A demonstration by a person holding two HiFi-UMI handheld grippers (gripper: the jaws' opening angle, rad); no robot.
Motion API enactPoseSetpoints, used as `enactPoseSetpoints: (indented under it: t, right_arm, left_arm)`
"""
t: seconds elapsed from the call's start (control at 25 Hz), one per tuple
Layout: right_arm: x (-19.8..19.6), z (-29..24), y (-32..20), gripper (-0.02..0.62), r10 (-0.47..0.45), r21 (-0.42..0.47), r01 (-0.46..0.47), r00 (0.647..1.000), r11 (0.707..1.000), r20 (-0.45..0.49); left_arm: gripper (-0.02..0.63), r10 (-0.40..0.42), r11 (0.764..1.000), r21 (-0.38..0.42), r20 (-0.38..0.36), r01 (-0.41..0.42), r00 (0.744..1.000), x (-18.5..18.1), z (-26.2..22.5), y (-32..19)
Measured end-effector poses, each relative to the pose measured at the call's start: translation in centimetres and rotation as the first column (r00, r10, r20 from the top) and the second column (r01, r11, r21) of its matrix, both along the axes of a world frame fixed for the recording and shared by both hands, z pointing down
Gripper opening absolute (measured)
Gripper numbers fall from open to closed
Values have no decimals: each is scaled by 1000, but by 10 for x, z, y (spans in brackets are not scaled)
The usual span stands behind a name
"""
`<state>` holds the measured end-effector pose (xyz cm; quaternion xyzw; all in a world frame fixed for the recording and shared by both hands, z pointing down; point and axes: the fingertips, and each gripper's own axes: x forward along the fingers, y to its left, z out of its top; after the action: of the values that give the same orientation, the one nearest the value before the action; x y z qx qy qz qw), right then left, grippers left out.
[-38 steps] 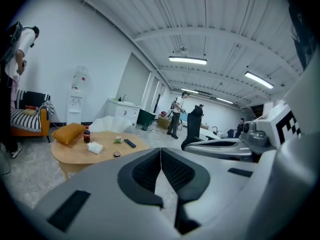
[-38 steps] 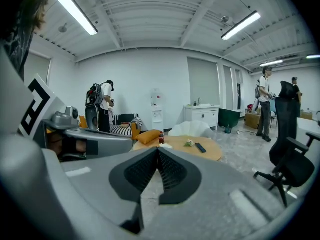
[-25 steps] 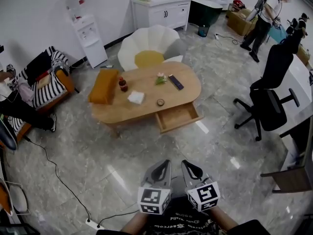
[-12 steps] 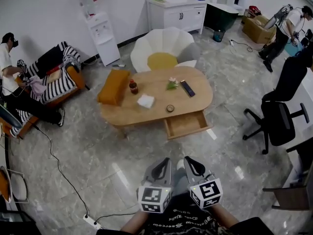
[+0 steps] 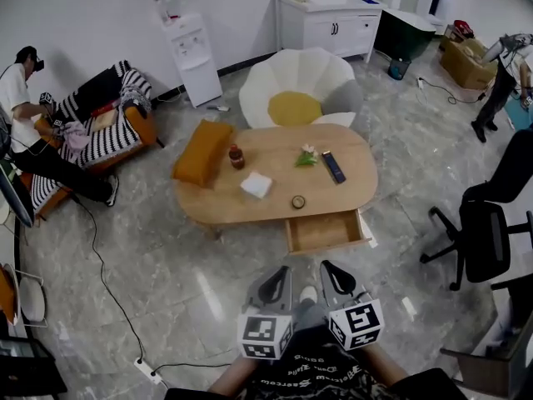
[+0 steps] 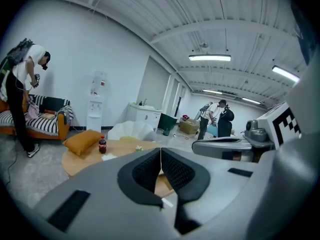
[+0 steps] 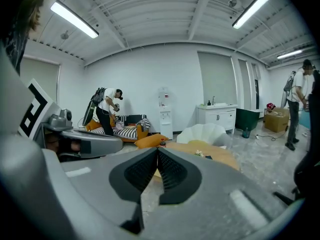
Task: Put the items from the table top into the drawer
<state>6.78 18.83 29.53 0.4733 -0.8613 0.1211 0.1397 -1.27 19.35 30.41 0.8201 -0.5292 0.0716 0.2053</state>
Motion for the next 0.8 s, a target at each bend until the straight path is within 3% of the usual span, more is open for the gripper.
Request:
enactPoseSetpoints:
  t: [0.52, 0.8]
  right_arm:
    - [43, 14, -91, 3, -109, -57, 109, 994, 992, 0]
    - [51, 22, -121, 3, -141, -70, 141, 990, 988, -2]
  left_arm:
    - [11, -49, 999, -23, 24, 50, 999, 57, 7, -88]
    - [11, -77, 995, -53, 34, 79, 996, 66, 19, -110]
